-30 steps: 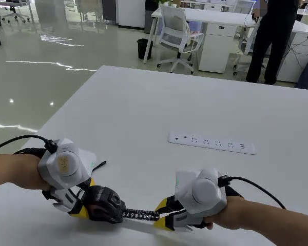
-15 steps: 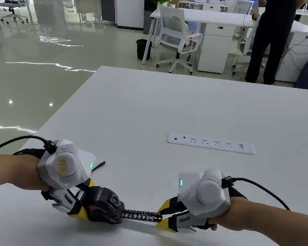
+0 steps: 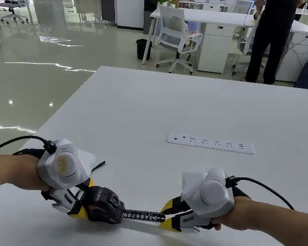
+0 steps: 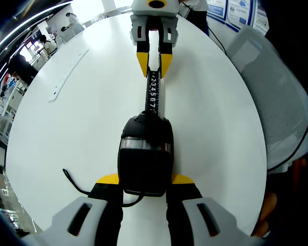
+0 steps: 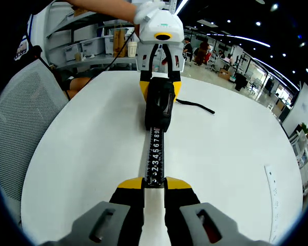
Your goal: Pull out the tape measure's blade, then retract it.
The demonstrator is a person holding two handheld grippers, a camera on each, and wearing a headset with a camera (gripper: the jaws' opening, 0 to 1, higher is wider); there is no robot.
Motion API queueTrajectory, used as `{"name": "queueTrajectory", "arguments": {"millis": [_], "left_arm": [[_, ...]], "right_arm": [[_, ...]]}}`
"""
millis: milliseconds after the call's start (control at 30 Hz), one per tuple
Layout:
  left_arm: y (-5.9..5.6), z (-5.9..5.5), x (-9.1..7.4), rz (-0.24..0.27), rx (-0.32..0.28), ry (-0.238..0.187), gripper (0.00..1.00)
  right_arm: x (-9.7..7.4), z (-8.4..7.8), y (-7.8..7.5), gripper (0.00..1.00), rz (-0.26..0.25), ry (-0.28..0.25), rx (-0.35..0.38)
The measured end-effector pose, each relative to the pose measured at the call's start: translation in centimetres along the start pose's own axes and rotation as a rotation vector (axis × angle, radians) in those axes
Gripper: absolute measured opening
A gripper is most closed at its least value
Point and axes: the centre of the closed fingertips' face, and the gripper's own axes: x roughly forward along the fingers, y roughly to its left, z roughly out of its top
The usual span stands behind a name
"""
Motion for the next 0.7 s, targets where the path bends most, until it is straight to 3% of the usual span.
{"name": "queueTrajectory", "arguments": {"millis": [700], "left_arm": [[0.0, 0.2, 0.1, -0.001, -0.004, 0.000, 0.27]], "right_arm": [[-0.8, -1.1, -0.1, 0.13, 0.001, 0.010, -0.004]]}}
